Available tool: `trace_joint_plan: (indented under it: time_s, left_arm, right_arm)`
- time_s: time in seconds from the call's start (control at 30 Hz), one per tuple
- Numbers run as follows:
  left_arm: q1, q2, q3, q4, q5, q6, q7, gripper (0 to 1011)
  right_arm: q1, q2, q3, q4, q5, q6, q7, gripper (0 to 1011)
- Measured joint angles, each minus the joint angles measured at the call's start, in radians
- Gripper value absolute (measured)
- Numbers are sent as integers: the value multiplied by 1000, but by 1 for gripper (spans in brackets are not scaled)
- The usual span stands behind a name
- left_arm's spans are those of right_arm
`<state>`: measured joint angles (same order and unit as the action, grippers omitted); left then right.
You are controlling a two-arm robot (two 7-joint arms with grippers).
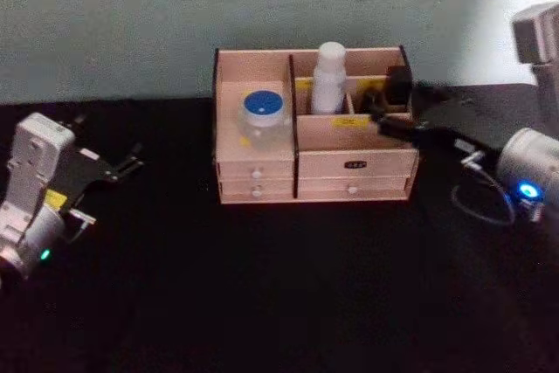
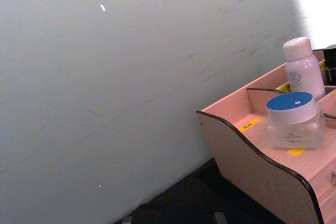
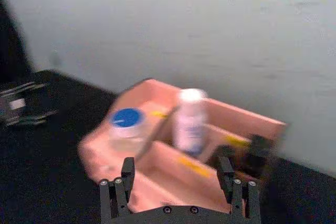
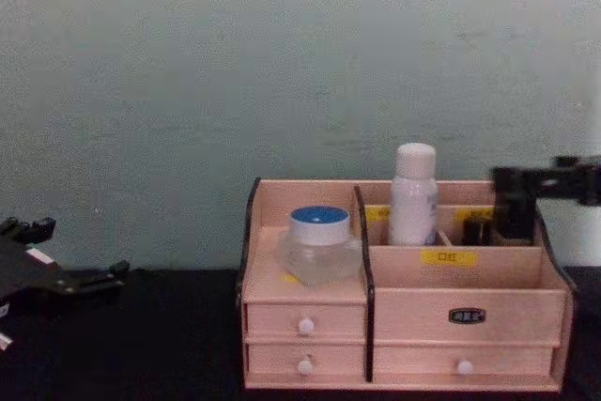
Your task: Pick up the facial cleanser and watermelon frost from the table and place them into the tiered storage box.
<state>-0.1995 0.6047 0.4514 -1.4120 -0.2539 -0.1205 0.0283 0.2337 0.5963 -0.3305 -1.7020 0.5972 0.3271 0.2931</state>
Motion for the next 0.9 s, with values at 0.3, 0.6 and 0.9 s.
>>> trace_joint_plan:
  time_s: [0.3,0.6,0.9]
  left_arm:
    - [0,0,0,0,0,0,0,1001]
    - [0,0,0,0,0,0,0,1001]
    - [0,0,0,0,0,0,0,1001]
  right_arm:
    - [-131,-18,185,-82,-74,-53,-272,1000]
    - [-208,-120,146,41,-248,-170,-446,1000]
    - [-190,-184,111,172,-327,-190,-497,1000]
